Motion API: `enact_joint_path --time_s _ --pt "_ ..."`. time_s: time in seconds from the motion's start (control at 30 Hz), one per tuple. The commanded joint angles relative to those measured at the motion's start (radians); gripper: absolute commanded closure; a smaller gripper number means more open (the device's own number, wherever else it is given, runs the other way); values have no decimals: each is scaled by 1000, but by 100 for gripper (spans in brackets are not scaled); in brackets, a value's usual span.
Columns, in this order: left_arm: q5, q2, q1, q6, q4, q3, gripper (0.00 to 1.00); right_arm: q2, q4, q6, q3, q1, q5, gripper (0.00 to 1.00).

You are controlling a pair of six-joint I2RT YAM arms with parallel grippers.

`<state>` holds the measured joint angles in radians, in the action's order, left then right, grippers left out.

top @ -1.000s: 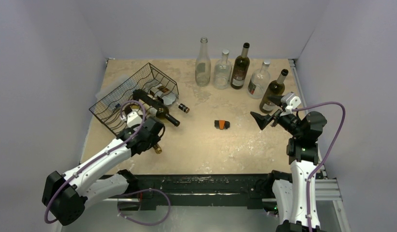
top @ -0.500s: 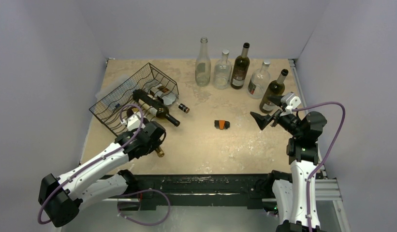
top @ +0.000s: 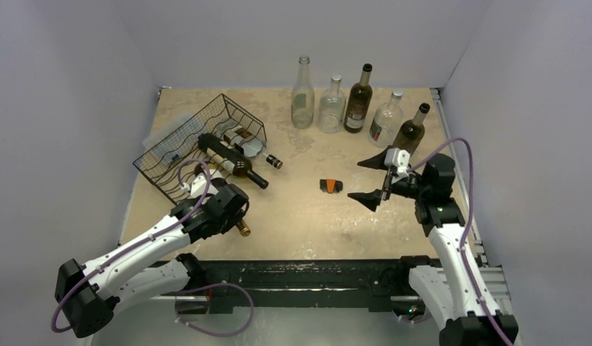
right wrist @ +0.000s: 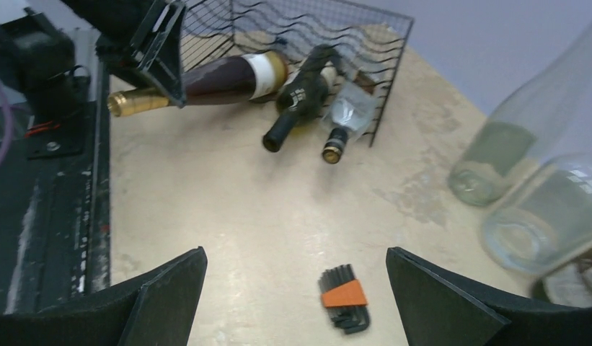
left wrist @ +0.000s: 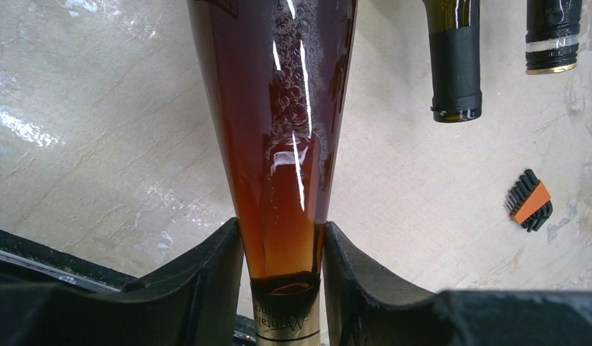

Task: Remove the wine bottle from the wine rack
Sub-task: Pick up the wine bottle from the wine rack.

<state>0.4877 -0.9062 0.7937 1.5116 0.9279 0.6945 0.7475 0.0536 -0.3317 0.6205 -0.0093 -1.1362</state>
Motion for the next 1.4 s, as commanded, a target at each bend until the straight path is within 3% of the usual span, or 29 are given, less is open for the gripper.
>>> enact_joint_path --time_s 0.0,0.27,0.47,0.8,0.93,1.13,1.37 --pt "-9 16 36 79 -31 59 100 73 103 -130 44 95 11 1" --pt "4 6 112 176 -4 71 100 113 14 -35 7 202 -6 1" --pt "9 -55 147 239 -3 85 100 268 -70 118 24 426 53 1" --pt "12 -108 170 302 -36 83 100 564 -348 598 89 615 138 1" --pt "8 -113 172 309 -60 78 100 647 -399 763 112 672 247 1" --pt "-17 -145 182 320 -109 72 100 769 -342 805 201 774 356 1" --pt "-31 -172 184 306 -141 75 100 909 -323 843 277 840 346 10"
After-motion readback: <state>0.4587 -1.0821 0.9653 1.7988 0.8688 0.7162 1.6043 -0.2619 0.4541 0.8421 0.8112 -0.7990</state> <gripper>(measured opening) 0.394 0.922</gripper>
